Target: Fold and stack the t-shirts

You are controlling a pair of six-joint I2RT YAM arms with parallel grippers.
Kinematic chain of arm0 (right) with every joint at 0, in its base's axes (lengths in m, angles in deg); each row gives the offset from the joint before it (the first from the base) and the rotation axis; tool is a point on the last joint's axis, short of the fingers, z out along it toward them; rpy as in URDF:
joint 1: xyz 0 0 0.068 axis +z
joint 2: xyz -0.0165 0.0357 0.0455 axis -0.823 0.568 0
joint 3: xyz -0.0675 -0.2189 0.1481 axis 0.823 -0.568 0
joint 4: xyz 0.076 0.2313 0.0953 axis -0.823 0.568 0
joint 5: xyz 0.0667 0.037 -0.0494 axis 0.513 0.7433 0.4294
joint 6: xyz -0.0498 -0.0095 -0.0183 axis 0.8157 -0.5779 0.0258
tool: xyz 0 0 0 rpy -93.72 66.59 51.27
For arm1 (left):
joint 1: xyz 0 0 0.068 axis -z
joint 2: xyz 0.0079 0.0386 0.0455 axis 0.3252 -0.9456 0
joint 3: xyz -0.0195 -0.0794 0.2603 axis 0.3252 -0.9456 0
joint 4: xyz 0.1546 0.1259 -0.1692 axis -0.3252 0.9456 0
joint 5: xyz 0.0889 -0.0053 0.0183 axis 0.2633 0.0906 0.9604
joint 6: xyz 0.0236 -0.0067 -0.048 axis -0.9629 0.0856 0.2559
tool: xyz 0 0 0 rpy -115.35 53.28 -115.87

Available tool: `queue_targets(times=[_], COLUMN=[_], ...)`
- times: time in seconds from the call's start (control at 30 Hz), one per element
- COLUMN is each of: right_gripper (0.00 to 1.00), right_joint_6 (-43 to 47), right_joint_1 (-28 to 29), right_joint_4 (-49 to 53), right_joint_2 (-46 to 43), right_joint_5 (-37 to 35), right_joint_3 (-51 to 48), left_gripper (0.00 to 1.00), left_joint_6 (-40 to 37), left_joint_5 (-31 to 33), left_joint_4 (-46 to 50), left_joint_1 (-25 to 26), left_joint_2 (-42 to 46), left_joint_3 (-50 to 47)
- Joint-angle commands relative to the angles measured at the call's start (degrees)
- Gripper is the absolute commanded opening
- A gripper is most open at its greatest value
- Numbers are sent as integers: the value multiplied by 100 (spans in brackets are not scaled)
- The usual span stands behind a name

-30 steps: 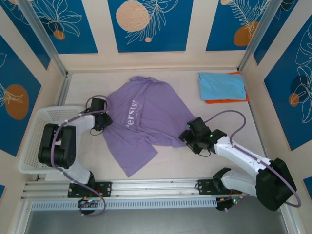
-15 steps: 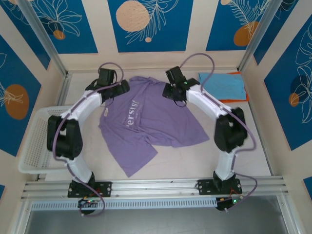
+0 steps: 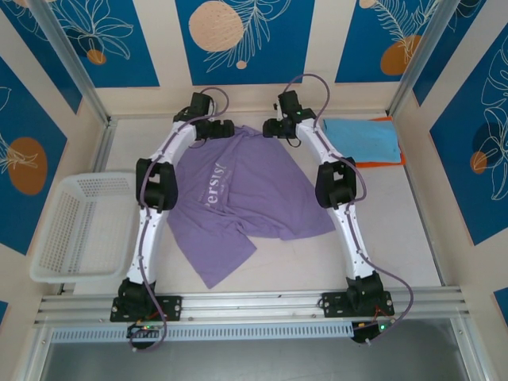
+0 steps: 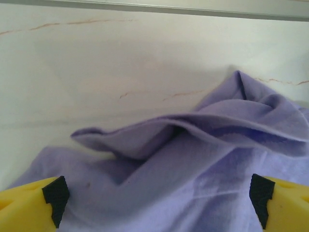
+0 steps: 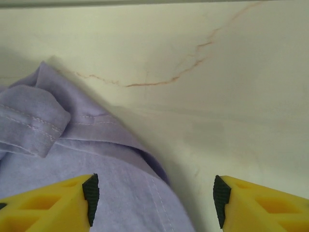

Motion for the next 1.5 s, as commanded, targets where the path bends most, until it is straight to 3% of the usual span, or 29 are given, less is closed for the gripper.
queue_targets(times=[0.0, 0.2, 0.33, 0.5, 0.63, 0.73, 0.87, 0.97, 1.13, 1.27, 1.47], right_gripper=[66, 65, 64, 65, 62, 59, 47, 36, 17, 2, 0], right_joint_6=[690, 708, 637, 511, 549, 616, 688, 673, 572, 217, -355], right_joint_1=[42, 52, 52, -1, 8, 34, 51, 19, 10, -105, -438], right_joint_4=[-54, -175, 36, 179, 384, 560, 881, 863, 815, 571, 376], right_joint_2=[127, 449, 652, 661, 684, 696, 877, 852, 813, 540, 99], right_joint_5=[744, 920, 761, 533, 626, 608, 559, 555, 376, -232, -614], right_joint_3=[261, 475, 899, 905, 924, 933, 1113, 1074, 1070, 827, 623], left_gripper=[98, 93, 75, 79, 56, 46, 21, 12, 7, 2, 4], left_joint_6=[-460, -632, -458, -316, -214, -164, -145, -135, -199, -114, 301], left_joint_5=[-248, -409, -550, -533, -631, -666, -714, -741, -433, 252, 651], left_joint_4=[503, 412, 275, 136, 49, 40, 75, 71, -119, -659, -1180], left_joint_1=[-57, -93, -162, -189, -189, -192, -189, -189, -189, -230, -501], left_joint_2=[-143, -405, -547, -632, -693, -685, -613, -535, -159, 451, 919], left_joint_3=[501, 501, 500, 516, 531, 532, 512, 453, -3, -933, -1674])
